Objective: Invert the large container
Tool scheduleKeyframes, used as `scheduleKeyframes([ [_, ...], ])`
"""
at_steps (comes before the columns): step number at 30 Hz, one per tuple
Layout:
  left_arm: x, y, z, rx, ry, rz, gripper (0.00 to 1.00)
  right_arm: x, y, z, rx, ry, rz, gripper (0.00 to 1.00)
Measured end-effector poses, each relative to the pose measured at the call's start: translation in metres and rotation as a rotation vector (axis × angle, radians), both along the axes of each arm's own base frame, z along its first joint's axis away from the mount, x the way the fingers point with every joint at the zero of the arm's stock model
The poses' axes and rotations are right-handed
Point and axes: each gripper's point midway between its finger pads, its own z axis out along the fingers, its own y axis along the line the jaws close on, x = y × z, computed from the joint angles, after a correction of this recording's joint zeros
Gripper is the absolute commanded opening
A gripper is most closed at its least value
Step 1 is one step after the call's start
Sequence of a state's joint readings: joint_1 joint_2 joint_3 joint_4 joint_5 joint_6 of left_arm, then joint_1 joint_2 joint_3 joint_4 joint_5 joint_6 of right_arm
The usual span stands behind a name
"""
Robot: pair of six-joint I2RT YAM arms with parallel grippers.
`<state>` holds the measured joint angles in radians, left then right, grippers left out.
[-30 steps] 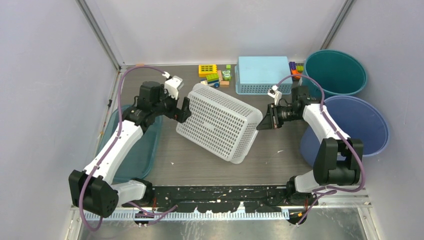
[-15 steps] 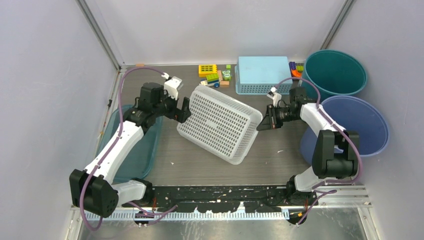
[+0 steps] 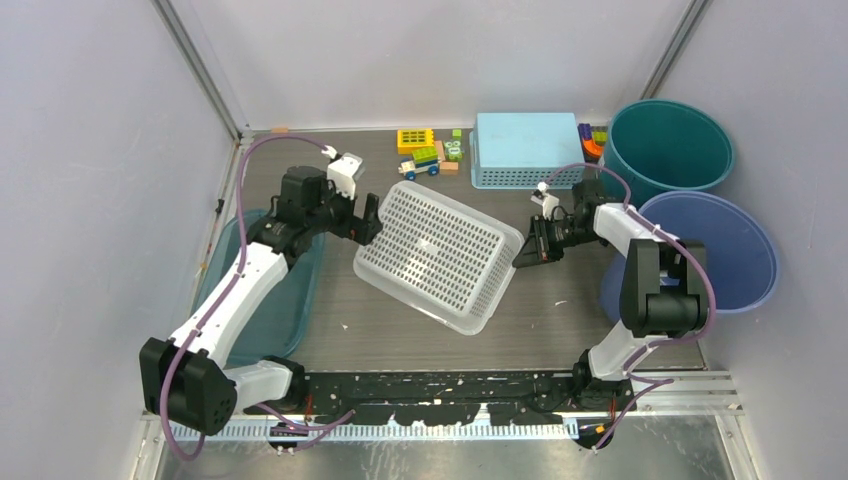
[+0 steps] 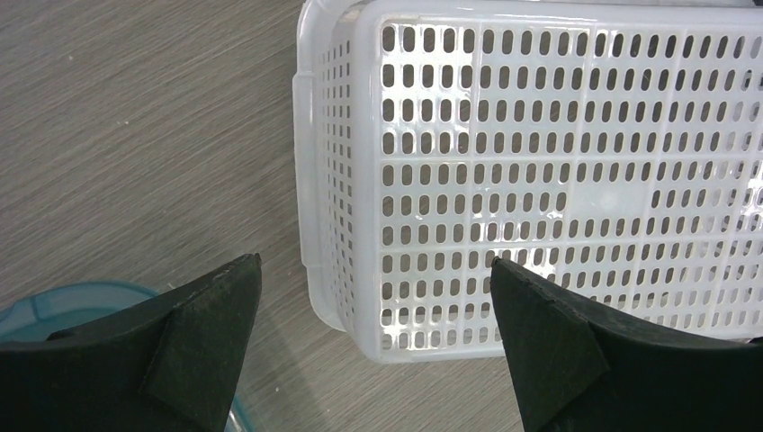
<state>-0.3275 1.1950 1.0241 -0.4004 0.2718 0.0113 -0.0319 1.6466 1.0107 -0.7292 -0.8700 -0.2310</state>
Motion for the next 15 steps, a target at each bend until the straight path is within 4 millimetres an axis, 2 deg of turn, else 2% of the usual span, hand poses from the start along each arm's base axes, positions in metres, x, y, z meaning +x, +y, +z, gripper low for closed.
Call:
scheduleKeyframes([
  [15,-0.001,-0.001,-0.007,-0.019,0.021,0.018,1.00,0.002,-0.004,-0.016,-0.035,0.049,-0.025,0.09],
])
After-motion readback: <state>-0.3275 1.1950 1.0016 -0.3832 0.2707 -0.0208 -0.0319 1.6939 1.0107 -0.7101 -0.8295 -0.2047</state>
